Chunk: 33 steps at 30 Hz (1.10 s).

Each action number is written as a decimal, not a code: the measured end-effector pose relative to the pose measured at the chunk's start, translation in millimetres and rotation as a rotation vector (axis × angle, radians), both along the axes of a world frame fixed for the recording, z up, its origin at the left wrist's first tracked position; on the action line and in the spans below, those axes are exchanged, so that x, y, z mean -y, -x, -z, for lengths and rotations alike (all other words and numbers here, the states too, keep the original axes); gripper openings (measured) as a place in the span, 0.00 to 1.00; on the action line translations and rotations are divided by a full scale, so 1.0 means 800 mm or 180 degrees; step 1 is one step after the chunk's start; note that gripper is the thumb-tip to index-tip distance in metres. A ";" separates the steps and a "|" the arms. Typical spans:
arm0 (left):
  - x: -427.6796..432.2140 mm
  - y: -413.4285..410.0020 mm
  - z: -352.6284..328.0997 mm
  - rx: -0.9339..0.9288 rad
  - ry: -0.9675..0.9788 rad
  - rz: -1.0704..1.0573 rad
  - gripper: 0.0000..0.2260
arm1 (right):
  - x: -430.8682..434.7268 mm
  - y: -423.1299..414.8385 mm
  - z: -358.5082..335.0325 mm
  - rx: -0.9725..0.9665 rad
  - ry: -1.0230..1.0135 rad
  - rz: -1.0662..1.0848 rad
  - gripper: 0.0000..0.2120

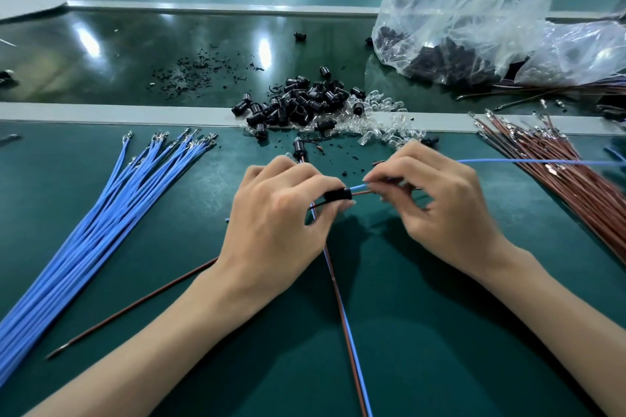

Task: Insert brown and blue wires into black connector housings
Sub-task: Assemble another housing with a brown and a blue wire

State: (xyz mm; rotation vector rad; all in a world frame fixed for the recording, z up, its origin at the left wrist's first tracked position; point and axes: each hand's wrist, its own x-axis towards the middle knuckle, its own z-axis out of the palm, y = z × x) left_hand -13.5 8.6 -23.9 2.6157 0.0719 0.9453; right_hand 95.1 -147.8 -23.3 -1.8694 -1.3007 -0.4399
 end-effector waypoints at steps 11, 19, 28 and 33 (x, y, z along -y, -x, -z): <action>0.000 -0.001 0.000 -0.0083 0.0119 0.0059 0.07 | 0.001 0.003 -0.003 -0.0494 -0.0159 -0.0128 0.05; 0.000 0.000 -0.002 -0.0078 0.0387 0.0127 0.08 | 0.001 0.000 -0.004 -0.0796 -0.0367 -0.0046 0.09; 0.000 0.001 -0.002 0.0073 0.0550 0.0148 0.07 | 0.004 -0.002 -0.011 -0.1242 -0.0643 0.0157 0.11; 0.000 0.001 -0.001 0.0079 0.0448 0.0178 0.06 | 0.004 -0.001 -0.011 -0.1038 -0.0495 0.0336 0.03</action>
